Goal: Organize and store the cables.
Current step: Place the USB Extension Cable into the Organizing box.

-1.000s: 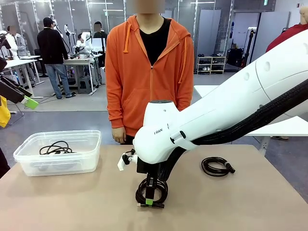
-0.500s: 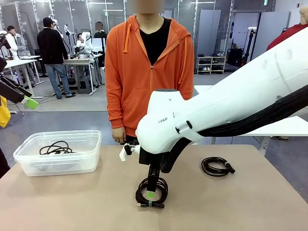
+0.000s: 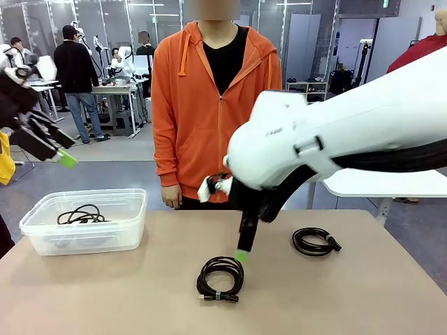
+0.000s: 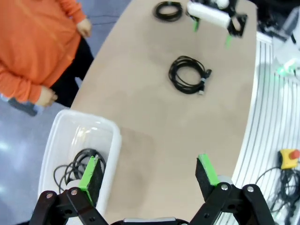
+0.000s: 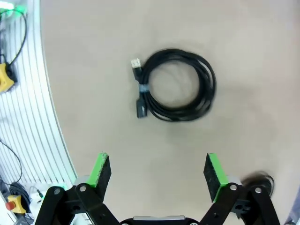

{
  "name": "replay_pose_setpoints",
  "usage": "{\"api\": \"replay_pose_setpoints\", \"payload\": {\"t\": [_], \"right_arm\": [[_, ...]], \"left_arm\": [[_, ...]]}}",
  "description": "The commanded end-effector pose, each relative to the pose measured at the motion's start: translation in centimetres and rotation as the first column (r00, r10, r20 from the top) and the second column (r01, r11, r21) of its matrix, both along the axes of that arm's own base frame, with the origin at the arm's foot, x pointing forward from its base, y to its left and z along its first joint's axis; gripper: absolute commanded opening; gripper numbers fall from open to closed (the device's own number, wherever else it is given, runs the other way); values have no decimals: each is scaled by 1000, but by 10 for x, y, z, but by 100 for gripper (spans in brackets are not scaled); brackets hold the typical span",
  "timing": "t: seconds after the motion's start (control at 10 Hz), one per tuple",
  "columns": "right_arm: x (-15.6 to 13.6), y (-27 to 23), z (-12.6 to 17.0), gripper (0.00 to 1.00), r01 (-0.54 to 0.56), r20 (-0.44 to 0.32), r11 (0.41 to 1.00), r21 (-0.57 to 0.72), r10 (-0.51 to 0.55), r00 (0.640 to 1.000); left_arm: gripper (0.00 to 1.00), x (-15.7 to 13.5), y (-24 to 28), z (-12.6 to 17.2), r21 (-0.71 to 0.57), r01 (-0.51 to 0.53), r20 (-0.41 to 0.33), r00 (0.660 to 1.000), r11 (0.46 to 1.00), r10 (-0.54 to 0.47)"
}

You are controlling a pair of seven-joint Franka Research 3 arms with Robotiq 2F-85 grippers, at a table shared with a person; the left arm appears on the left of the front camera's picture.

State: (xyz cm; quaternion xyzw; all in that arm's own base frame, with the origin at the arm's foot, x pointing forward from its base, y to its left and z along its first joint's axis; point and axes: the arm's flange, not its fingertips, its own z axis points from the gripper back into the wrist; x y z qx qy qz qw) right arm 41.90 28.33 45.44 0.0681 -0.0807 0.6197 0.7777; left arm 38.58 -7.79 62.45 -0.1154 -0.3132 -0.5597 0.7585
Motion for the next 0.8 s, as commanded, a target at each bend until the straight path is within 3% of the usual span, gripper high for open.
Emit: {"api": "replay_pose_setpoints", "payload": {"t": [0.0,0.3,0.7], "right_arm": [[-4,-44,17,100,63,-2,996,69,-63,998],[1,-124,51,100,244,74,955,166,-259,963],[-30,-243,82,100,277,28,898,342,-304,952]], "left_arm": [[100,9,-22,10,79,141,14,990,987,-142],[100,6,-88,0,126,364,-29,931,923,-364],[100,1,-152,-25,119,528,-116,849,841,-516]]}}
